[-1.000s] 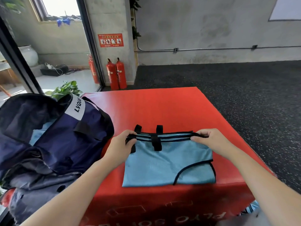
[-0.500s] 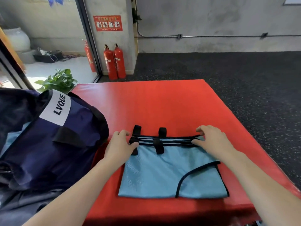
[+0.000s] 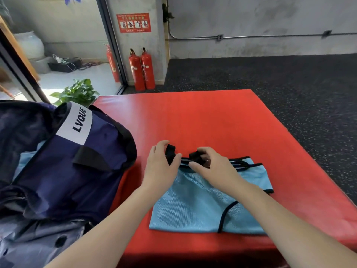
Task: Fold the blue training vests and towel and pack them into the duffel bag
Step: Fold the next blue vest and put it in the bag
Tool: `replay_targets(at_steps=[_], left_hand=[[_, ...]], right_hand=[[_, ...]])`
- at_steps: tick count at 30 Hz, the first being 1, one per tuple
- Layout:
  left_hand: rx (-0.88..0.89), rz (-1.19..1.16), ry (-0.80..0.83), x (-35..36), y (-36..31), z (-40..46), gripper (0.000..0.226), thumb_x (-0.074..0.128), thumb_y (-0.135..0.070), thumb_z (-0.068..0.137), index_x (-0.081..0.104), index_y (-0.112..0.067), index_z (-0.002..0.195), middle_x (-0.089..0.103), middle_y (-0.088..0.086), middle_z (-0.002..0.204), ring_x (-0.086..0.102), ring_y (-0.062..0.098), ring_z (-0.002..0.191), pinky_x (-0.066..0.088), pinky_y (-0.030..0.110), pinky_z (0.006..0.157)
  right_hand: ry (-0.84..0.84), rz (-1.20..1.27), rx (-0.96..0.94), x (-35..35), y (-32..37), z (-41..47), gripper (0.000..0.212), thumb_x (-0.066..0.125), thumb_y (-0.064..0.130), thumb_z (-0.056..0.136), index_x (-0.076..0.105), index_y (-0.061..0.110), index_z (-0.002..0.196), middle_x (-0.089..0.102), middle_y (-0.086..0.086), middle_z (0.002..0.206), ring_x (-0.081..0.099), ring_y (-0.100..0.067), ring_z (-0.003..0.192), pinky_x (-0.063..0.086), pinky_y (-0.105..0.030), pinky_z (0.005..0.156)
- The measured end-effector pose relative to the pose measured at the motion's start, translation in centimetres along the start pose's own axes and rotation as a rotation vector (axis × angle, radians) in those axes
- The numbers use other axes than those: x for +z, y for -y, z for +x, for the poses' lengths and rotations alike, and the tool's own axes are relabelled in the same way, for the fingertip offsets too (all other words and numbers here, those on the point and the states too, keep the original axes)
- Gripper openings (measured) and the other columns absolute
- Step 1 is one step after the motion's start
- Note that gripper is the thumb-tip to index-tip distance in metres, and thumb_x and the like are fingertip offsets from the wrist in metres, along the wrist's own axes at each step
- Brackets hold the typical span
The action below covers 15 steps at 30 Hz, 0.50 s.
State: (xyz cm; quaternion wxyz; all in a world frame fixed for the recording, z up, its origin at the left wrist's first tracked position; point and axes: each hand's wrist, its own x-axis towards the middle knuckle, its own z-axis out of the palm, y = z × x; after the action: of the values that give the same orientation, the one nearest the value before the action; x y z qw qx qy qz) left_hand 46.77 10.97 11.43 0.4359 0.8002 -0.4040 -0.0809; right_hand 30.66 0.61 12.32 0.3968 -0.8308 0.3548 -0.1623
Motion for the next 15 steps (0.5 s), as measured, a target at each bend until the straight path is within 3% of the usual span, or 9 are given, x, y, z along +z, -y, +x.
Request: replay_targets(at_steps=[4,7,12,15], left_hand=[[0.069,-0.003,0.063,0.5,-0.5,-0.1,0.057,0.063,-0.036,0.095,0.04,-0.023,0.145,0.043,-0.007,0.138,0.052,0.011,0.116,0.039,0.024,0.093],[0.183,0.145,0.138,0.6,0.3,0.8,0.049,0.063,-0.025,0.096,0.043,-0.025,0.14,0.04,-0.007,0.144,0.056,0.022,0.114,0.049,0.04,0.095],[0.282,0.333,0.167,0.5,2.3,3.4,0.015,0.061,-0.023,0.097,0.068,-0.02,0.111,0.056,-0.005,0.127,0.056,0.02,0.114,0.044,0.045,0.099],[0.245,0.37,0.169,0.5,3.0,4.1,0.021,0.059,-0.036,0.099,0.073,-0.021,0.103,0.059,-0.004,0.121,0.056,0.021,0.112,0.045,0.046,0.096]], right_hand=[[0.026,0.047,-0.035,-0.4,-0.3,0.6,0.076,0.07,0.042,0.089,0.027,0.041,0.152,0.052,0.021,0.137,0.053,-0.003,0.119,0.041,-0.024,0.092],[0.086,-0.084,-0.063,-1.0,-1.4,0.9,0.079,0.071,0.032,0.088,0.025,0.042,0.152,0.049,0.016,0.143,0.048,-0.006,0.128,0.037,-0.023,0.096],[0.126,-0.246,-0.089,-2.0,-3.1,1.9,0.064,0.07,0.028,0.091,0.041,0.038,0.148,0.053,0.015,0.144,0.048,-0.007,0.132,0.04,-0.03,0.11],[0.084,-0.34,-0.112,-2.6,-3.7,2.5,0.045,0.066,0.027,0.096,0.055,0.03,0.139,0.058,0.014,0.139,0.051,-0.008,0.128,0.04,-0.03,0.109]])
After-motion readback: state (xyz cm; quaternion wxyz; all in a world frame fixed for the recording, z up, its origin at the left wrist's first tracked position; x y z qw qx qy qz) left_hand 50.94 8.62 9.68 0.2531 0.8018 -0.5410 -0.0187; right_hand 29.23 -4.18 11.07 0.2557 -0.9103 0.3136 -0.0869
